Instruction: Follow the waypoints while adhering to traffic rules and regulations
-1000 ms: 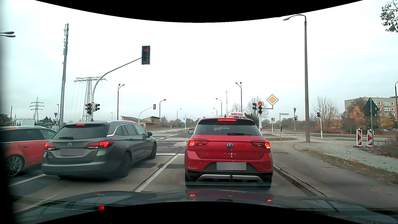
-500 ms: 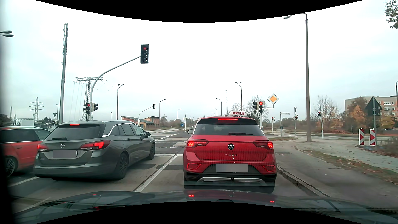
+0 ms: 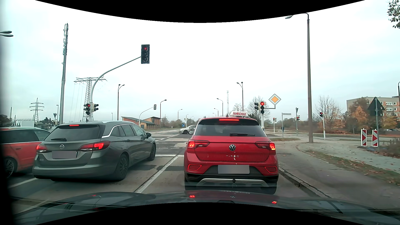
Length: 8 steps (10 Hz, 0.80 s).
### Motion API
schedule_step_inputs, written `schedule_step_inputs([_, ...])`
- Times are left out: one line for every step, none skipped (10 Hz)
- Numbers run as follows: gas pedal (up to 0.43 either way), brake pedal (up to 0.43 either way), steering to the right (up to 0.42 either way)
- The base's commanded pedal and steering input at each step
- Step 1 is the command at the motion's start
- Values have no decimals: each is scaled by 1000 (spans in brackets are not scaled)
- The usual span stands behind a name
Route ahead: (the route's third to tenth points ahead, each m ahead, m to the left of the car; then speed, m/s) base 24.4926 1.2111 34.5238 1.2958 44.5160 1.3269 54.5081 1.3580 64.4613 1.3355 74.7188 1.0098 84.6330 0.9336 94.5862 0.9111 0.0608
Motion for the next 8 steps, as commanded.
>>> schedule_step_inputs([0,317,-6])
schedule_step_inputs([0,372,-5])
schedule_step_inputs([0,427,-6])
schedule_step_inputs([0,433,-6])
schedule_step_inputs([0,439,-5])
schedule_step_inputs([0,439,-6])
schedule_step_inputs([0,390,-6])
schedule_step_inputs([0,366,-6])
